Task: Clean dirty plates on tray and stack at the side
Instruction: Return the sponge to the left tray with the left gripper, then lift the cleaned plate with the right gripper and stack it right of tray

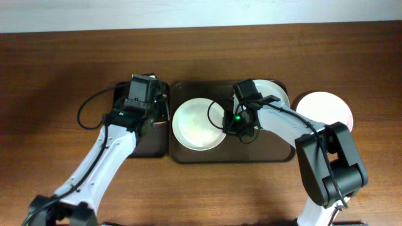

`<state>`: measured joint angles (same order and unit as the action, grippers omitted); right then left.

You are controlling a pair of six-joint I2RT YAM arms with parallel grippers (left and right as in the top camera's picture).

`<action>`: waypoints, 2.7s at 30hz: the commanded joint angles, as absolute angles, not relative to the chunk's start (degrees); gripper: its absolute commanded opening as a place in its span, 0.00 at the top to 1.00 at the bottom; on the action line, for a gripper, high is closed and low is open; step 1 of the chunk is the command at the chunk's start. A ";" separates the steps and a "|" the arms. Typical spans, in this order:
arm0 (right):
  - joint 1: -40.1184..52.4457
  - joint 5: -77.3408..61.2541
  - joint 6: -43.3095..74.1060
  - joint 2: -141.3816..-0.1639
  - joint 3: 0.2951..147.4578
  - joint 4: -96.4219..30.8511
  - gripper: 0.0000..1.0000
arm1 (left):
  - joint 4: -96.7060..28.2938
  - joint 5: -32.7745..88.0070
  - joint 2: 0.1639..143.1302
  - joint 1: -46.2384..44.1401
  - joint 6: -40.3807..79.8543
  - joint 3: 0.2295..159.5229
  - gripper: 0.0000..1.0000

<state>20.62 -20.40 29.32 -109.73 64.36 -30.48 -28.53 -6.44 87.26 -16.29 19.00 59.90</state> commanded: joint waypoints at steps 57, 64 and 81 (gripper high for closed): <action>21.15 -17.74 28.71 -110.96 63.29 -32.80 0.75 | -37.12 -2.28 108.33 -10.74 12.01 67.83 0.36; 21.15 -17.76 28.71 -110.96 63.29 -32.84 0.76 | -37.41 -2.33 108.42 -10.74 12.10 65.60 0.98; 21.15 -14.35 18.81 -106.96 66.72 -37.95 0.96 | -45.04 -3.95 100.60 -10.70 12.12 68.42 0.51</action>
<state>20.84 -20.10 22.37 -109.47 65.39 -35.59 -44.97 -4.93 105.14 -10.74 12.43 66.98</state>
